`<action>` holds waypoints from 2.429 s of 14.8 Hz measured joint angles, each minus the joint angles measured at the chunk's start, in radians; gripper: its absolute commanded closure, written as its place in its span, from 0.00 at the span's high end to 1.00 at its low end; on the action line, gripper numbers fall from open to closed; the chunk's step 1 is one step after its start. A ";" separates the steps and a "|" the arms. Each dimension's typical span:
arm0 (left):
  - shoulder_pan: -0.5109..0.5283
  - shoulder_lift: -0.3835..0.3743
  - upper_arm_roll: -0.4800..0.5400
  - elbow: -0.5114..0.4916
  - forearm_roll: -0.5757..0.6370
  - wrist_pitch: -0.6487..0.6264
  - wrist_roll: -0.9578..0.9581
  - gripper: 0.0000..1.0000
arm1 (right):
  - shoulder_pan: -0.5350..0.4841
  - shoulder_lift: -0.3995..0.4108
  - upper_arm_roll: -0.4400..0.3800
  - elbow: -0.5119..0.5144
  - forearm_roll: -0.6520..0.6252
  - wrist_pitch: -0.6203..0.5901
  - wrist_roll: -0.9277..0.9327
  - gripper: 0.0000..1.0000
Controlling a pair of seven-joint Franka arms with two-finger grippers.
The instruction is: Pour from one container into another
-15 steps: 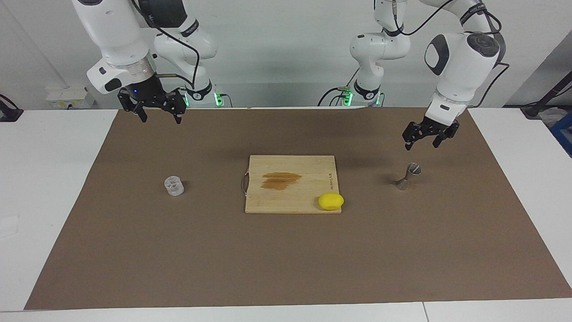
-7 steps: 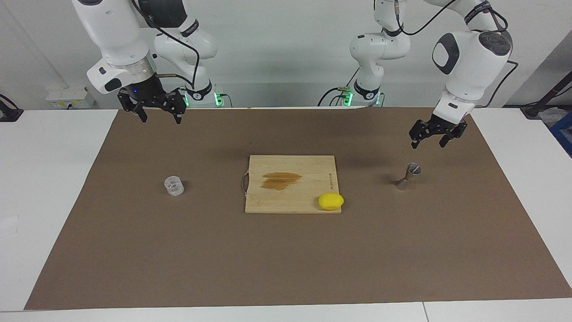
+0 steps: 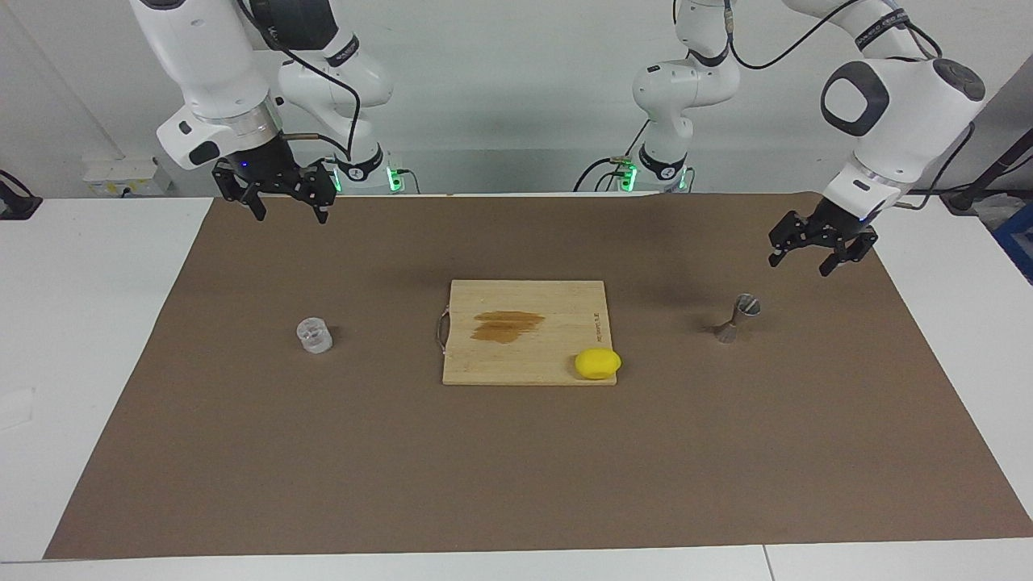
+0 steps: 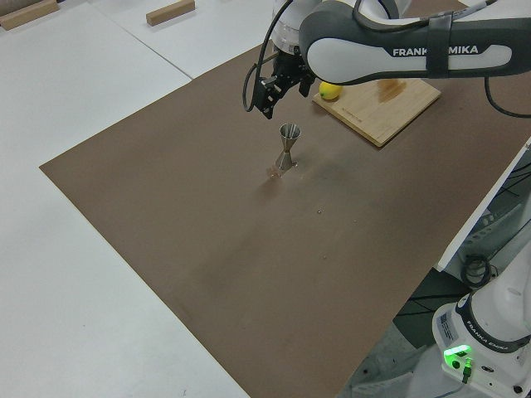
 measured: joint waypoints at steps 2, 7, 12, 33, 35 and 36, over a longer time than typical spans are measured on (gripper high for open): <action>0.029 0.021 0.000 0.001 -0.031 -0.003 0.128 1.00 | 0.000 0.000 0.000 0.000 0.000 0.000 0.000 1.00; 0.098 0.080 0.000 0.001 -0.119 -0.006 0.624 1.00 | 0.000 0.000 0.000 0.000 0.000 0.000 0.000 1.00; 0.158 0.132 0.002 0.001 -0.254 -0.015 1.167 1.00 | 0.000 0.000 0.000 0.000 0.000 0.000 0.000 1.00; 0.348 0.515 -0.005 0.099 -0.823 -0.568 1.825 1.00 | 0.000 0.000 0.000 0.000 0.000 0.000 0.000 1.00; 0.352 0.555 -0.005 0.097 -0.851 -0.595 1.865 1.00 | 0.000 0.000 0.000 0.000 0.000 0.000 0.000 1.00; 0.356 0.571 -0.005 0.096 -0.869 -0.612 1.876 1.00 | 0.000 0.000 0.000 0.000 0.000 0.000 0.000 1.00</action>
